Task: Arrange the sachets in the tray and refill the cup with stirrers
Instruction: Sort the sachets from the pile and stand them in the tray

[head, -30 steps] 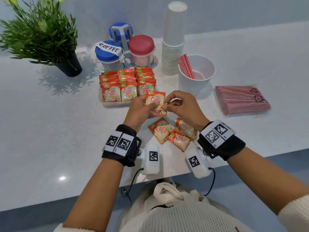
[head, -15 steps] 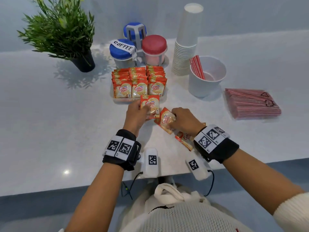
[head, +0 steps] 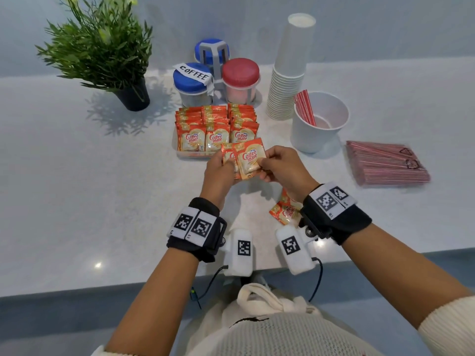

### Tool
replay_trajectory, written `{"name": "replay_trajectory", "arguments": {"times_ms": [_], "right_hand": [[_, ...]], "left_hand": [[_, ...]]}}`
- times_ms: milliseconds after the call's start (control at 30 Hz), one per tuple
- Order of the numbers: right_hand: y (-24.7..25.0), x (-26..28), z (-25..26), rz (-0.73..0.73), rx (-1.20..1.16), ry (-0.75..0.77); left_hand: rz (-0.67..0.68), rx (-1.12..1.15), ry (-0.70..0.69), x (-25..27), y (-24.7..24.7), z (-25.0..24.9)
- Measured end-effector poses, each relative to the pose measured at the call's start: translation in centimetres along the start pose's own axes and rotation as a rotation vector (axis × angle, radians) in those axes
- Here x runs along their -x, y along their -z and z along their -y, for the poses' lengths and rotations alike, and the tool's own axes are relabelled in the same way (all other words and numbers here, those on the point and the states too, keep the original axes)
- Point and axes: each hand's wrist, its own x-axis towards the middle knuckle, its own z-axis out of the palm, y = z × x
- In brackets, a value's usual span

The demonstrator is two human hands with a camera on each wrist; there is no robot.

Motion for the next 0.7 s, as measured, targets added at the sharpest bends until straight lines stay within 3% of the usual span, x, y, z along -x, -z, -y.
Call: {"name": "replay_trajectory", "arguments": {"times_ms": [100,233,367,467,700], "right_hand": [[-0.2,-0.2,-0.3,-0.034,0.024,0.010],[-0.5,-0.2,-0.6,-0.073,0.275,0.121],[-0.8,-0.6,-0.6,-0.059,0.368,0.162],[-0.8,-1.1,0.2,-0.020,0.261,0.132],[0.4,-3.1,4.2,-0.001,0.109,0.224]], "left_hand": [[0.007,-0.016,-0.031,0.0,-0.3,0.1],[0.025,-0.108,-0.071,-0.2,-0.6,0.5],[0.034,-0.170,-0.088,-0.3,-1.0,0.4],[0.026,-0.241,-0.152,-0.6,-1.0,-0.2],[-0.014,-0.441,-0.393,-3.0,-0.2,-3.6]]}}
